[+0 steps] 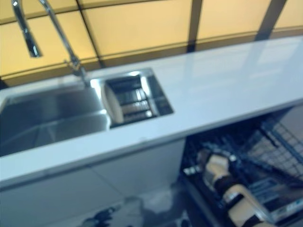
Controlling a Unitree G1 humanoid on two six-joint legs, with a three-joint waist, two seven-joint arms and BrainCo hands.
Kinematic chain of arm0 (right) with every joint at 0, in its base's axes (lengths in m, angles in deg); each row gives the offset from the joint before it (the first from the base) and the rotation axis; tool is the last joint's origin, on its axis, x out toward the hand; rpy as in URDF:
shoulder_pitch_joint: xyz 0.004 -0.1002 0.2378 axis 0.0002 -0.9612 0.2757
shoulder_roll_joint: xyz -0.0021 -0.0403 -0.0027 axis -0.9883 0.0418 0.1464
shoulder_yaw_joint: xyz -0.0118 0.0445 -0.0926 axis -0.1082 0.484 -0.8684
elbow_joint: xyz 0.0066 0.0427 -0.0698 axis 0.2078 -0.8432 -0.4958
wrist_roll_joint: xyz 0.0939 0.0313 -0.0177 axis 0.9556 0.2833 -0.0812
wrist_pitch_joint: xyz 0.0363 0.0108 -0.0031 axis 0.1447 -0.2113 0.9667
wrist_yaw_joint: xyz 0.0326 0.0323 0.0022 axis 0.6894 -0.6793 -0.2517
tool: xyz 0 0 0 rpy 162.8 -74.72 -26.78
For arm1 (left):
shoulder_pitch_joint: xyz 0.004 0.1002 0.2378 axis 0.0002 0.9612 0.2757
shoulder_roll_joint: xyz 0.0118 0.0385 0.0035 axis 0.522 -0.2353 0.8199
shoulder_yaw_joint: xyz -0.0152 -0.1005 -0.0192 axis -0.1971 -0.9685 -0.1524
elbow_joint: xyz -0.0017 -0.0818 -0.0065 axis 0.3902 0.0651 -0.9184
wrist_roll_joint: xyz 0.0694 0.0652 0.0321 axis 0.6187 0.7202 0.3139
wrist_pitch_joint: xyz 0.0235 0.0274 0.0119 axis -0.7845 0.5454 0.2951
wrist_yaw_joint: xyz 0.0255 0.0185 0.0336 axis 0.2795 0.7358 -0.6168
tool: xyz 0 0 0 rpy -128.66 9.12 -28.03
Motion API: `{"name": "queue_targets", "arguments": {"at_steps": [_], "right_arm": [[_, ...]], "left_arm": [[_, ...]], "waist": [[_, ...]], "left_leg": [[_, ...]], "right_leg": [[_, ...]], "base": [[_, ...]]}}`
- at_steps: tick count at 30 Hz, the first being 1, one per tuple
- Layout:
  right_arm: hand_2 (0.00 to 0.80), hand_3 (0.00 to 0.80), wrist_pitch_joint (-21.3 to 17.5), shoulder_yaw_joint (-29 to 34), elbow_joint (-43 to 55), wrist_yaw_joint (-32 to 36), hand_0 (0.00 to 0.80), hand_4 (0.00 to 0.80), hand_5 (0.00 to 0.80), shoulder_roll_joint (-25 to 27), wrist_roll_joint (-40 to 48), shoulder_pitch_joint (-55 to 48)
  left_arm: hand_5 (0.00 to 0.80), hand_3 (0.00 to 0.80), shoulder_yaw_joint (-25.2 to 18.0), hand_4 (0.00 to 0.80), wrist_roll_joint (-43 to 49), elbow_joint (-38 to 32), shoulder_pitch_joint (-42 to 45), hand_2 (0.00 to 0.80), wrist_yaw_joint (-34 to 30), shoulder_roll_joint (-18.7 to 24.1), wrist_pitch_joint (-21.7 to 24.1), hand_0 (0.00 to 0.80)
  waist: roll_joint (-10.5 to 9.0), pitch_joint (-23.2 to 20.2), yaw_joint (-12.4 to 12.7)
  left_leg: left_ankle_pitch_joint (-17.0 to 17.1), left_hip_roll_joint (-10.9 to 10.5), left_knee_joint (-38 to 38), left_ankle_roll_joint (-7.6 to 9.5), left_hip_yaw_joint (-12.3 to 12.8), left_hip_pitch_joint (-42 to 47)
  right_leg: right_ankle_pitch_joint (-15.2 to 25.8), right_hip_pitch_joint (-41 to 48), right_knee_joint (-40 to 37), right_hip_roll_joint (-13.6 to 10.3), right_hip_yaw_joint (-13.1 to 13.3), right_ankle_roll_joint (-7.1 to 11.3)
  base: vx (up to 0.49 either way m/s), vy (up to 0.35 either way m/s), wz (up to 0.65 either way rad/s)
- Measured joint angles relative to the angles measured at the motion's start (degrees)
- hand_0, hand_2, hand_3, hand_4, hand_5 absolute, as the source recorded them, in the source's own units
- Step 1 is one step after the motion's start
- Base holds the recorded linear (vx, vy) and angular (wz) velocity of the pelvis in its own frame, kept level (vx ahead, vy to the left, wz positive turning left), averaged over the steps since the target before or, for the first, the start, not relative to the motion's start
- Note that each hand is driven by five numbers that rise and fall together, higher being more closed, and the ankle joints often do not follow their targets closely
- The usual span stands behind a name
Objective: Take plates into dishwasher
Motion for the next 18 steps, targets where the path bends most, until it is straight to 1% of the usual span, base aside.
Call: {"name": "queue_targets", "arguments": {"at_steps": [2, 5, 7, 8, 11, 13, 14, 16, 18], "right_arm": [[0.000, 0.000, 0.0, 1.7, 2.4, -0.1, 0.000, 0.000, 0.000, 0.8, 0.0, -1.3], [0.000, 0.000, 0.0, 5.9, 8.5, 0.1, 0.000, 0.000, 0.000, 2.1, 0.1, -4.0], [0.000, 0.000, 0.0, 8.8, 13.6, 1.8, 0.000, 0.000, 0.000, 3.6, -0.1, -5.8], [0.000, 0.000, -0.1, 10.4, 16.8, 3.2, 0.000, 0.000, 0.000, 4.6, -0.2, -6.3], [0.000, 0.000, -0.5, 15.6, 26.2, 8.6, 0.000, 0.000, 0.000, 9.9, -2.2, -8.4], [0.000, 0.000, -1.2, 19.9, 31.7, 11.9, 0.000, 0.000, 0.000, 14.8, -3.5, -10.1], [0.000, 0.000, -1.3, 22.1, 33.1, 13.5, 0.000, 0.000, 0.000, 16.6, -3.6, -10.4], [0.000, 0.000, -2.0, 26.5, 35.5, 16.5, 0.000, 0.000, 0.000, 20.0, -3.6, -11.0], [0.000, 0.000, -2.5, 28.8, 35.9, 18.2, 0.000, 0.000, 0.000, 22.1, -3.5, -11.0]], "left_arm": [[0.000, 0.000, -0.1, 0.000, 0.0, 0.0, 0.0, 0.000, 0.0, 0.0, 0.0, 0.000], [0.000, 0.000, -0.4, 0.000, 0.0, 0.0, 0.3, 0.000, 0.0, 0.1, 0.0, 0.000], [0.000, 0.000, -1.4, 0.000, 0.0, -0.3, 0.4, 0.000, 0.1, 0.1, 0.0, 0.000], [0.000, 0.000, -1.5, 0.000, 0.0, -0.3, 0.6, 0.000, 0.1, 0.4, 0.0, 0.000], [0.000, 0.000, -3.3, 0.000, 0.0, -0.3, 1.2, 0.000, 0.2, 0.4, 0.0, 0.000], [0.000, 0.000, -4.2, 0.000, 0.0, -0.3, 1.4, 0.000, 0.4, 0.5, 0.0, 0.000], [0.000, 0.000, -4.5, 0.000, 0.0, -0.3, 1.4, 0.000, 0.6, 0.5, 0.0, 0.000], [0.000, 0.000, -6.0, 0.000, 0.0, -0.3, 1.5, 0.000, 0.7, 0.5, 0.0, 0.000], [0.000, 0.000, -6.4, 0.000, 0.0, -0.3, 1.5, 0.000, 0.8, 0.7, 0.1, 0.000]], "waist": [[-0.28, 0.2, 0.0], [-1.21, 0.8, -0.2], [-2.02, 1.3, -0.8], [-2.39, 1.5, -1.6], [-3.66, 2.1, -2.9], [-4.25, 2.3, -3.3], [-4.71, 2.3, -4.7], [-5.35, 2.5, -5.3], [-5.91, 2.5, -6.2]], "left_leg": [[0.0, 0.0, 0.0, 0.01, 0.0, 0.0], [0.0, 0.0, 0.0, 0.02, 0.1, 0.0], [0.0, -0.1, 0.0, 0.02, 0.1, 0.0], [0.0, -0.1, 0.0, 0.02, 0.2, 0.0], [-0.1, -0.2, 0.0, -0.02, 1.2, 0.1], [0.0, -0.3, 0.0, -0.17, 1.7, 0.1], [0.1, -0.4, 0.0, -0.30, 1.8, 0.3], [0.1, -0.3, 0.0, -0.32, 2.1, 0.4], [0.0, -0.2, 0.0, -0.40, 2.6, 0.6]], "right_leg": [[0.0, 0.0, 0.0, 0.0, 0.0, 0.05], [-0.2, -0.1, 0.0, 0.0, 0.1, 0.23], [-0.2, -0.1, 0.0, 0.0, 0.2, 0.25], [-0.2, -0.1, 0.0, 0.0, 0.2, 0.27], [-0.1, -0.7, 0.0, 0.0, 1.3, 0.38], [0.1, -0.9, 0.1, 0.0, 1.8, 0.20], [0.2, -0.9, 0.1, 0.1, 1.9, 0.19], [0.2, -0.9, 0.1, 0.2, 2.2, 0.19], [0.3, -1.0, 0.1, 0.4, 2.6, 0.16]], "base": [[0.000, 0.000, 0.00], [0.000, 0.000, 0.00], [0.000, 0.000, 0.00], [-0.014, 0.015, -0.05], [-0.006, 0.018, -0.16], [0.012, 0.019, -0.13], [0.022, 0.008, -0.06], [0.027, 0.002, -0.09], [0.025, 0.001, -0.13]]}}
